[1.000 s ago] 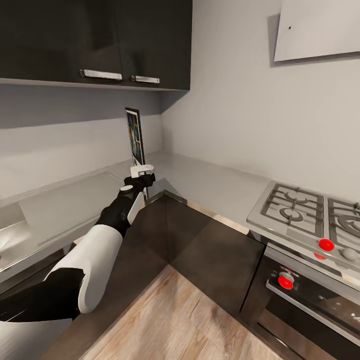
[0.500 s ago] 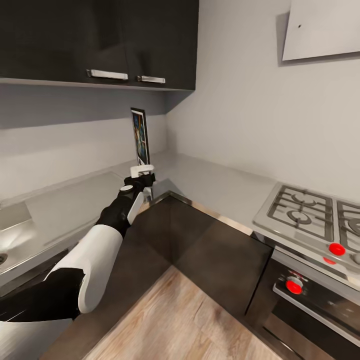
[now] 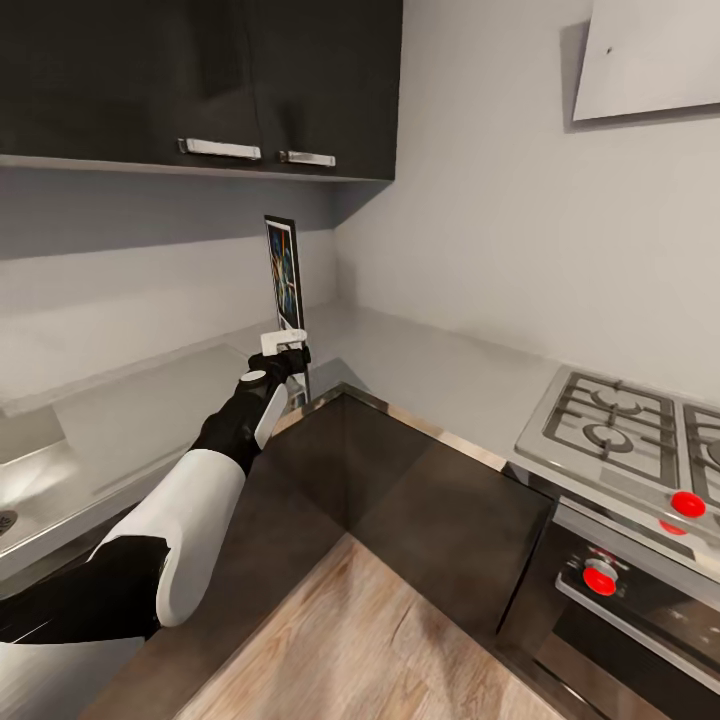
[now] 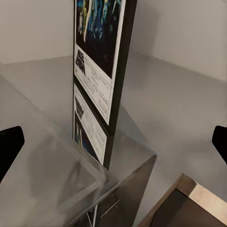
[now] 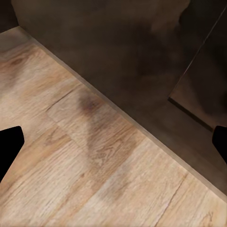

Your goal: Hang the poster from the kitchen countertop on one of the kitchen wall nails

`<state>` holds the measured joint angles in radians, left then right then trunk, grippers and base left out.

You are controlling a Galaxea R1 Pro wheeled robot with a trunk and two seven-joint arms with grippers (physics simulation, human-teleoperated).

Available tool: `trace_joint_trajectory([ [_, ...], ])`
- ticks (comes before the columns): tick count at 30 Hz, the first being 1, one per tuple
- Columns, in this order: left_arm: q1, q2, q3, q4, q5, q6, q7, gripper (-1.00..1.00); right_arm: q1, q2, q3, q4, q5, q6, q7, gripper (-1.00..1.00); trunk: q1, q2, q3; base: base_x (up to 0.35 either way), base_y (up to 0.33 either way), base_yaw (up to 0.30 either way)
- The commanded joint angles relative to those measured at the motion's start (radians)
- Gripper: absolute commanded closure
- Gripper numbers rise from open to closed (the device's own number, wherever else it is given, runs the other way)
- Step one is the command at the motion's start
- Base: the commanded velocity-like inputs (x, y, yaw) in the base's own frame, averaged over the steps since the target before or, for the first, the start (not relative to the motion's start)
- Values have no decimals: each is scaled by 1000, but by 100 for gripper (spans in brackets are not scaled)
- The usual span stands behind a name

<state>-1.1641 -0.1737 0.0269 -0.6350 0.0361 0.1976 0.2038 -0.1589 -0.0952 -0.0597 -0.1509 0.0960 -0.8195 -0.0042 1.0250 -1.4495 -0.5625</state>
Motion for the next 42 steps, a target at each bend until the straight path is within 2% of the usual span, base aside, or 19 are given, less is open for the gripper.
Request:
trace_joint_trajectory([
  [1,0,-1,2,-2,4,5,2,-100,-1,0,-7,1,10,-3,0,-100,0,-1,-1,0,0,0],
  [9,0,-1,2,-3,4,5,2,-100,-1,0,-6,21,10,-1,2,-100,0,-1,-1,184,0,0],
  [18,0,-1,2,0,3,5,2,-100,-1,0,-5,31,10,-1,3,-100,0,-1,-1,38,0,0],
  [22,0,-1,2,29,1,-3,2,-100,-1,0,-5,32,10,-2,3,-100,0,-1,-1,6,0,0],
  [26,0,-1,2,61,0,-40,2,-100,-1,0,-5,33,10,-1,3,-100,0,-1,-1,2,0,0],
  [33,0,-1,1,161,-1,-158,3,-100,-1,0,-5,34,10,-1,3,-100,0,-1,-1,0,0,0],
  [42,0,-1,0,178,-1,-183,3,-100,-1,0,-5,34,10,-1,3,-100,0,-1,-1,124,0,0],
])
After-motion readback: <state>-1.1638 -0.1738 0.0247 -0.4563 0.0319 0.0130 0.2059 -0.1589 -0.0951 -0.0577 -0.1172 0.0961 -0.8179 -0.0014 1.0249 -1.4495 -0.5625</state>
